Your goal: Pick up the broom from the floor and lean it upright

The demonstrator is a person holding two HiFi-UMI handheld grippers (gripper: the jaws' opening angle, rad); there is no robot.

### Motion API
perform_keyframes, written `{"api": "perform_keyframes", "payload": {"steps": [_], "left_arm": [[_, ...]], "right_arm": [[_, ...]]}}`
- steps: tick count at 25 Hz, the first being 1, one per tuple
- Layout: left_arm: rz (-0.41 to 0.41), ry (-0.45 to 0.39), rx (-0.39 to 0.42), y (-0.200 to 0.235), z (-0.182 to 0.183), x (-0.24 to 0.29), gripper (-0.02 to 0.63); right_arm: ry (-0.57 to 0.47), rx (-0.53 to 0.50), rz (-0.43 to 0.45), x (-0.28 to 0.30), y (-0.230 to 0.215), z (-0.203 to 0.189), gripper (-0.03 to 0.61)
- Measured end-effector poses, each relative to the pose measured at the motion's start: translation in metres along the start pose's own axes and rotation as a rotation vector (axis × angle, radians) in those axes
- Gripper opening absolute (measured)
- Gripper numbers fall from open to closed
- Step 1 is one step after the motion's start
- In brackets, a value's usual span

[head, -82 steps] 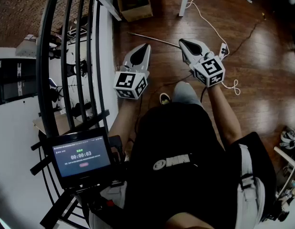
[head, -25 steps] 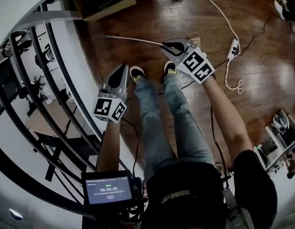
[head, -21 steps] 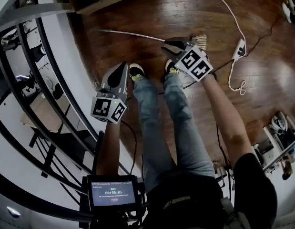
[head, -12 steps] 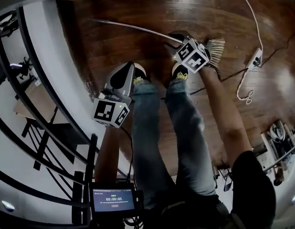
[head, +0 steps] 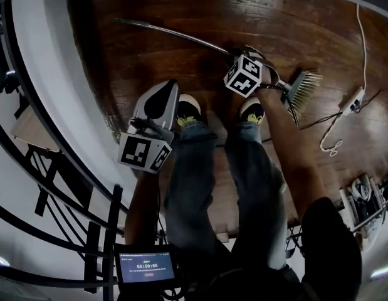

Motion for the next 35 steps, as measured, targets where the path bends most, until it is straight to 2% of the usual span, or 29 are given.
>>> {"api": "perform_keyframes", "payload": {"steps": [1,4,8,13,20,28,31,32,33,34,35], "left_arm": [[0.006,-0.006,-0.005,0.002,0.001,0.0,0.014],[0.013,-0.025,-0.023,0.003,0.006,-0.004,0.014],[0.012,-0.031,-0.043,-0.007,0.02,-0.014,0.014],[-0.011,-0.068,-0.049,-0.038,0.062,-0.037,0.014],[-0.093,-0.136,0.038,-0.092,0.126,-0.068,0.014],[-0.125,-0.244,0.102,-0.126,0.175,-0.095,0.014],[-0.197,-0.278,0.164,-0.156,0.189,-0.107,0.015],[-0.226,-0.279,0.187,-0.167,0.194,-0.11,0.042],[-0.248,-0.276,0.207,-0.177,0.198,-0.112,0.134],[-0.266,-0.273,0.226,-0.186,0.201,-0.112,0.155],[-0.286,-0.272,0.245,-0.196,0.203,-0.113,0.211]], "right_arm": [[0.013,-0.009,-0.027,0.004,0.0,0.0,0.116],[0.02,0.023,-0.069,0.004,-0.001,-0.001,0.08],[-0.026,0.056,-0.099,-0.025,0.0,0.003,0.078],[-0.143,0.084,-0.119,-0.109,0.006,0.013,0.078],[-0.299,0.07,-0.132,-0.225,0.038,0.01,0.075],[-0.474,-0.027,-0.113,-0.303,0.068,0.008,0.077],[-0.514,-0.08,-0.102,-0.329,0.08,0.008,0.077],[-0.521,-0.093,-0.1,-0.336,0.084,0.008,0.077],[-0.526,-0.104,-0.098,-0.343,0.087,0.008,0.077],[-0.53,-0.116,-0.095,-0.349,0.091,0.007,0.078],[-0.532,-0.127,-0.091,-0.353,0.094,0.006,0.078]]}}
Point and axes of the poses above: the fingertips, and each gripper's own axes: x forward along the fingers, y to its left, z out of its top, the point moved 8 cm from there along -x, backward along the fingers, and after that the axes turned 5 degrees about z, right-handed, at the moved point
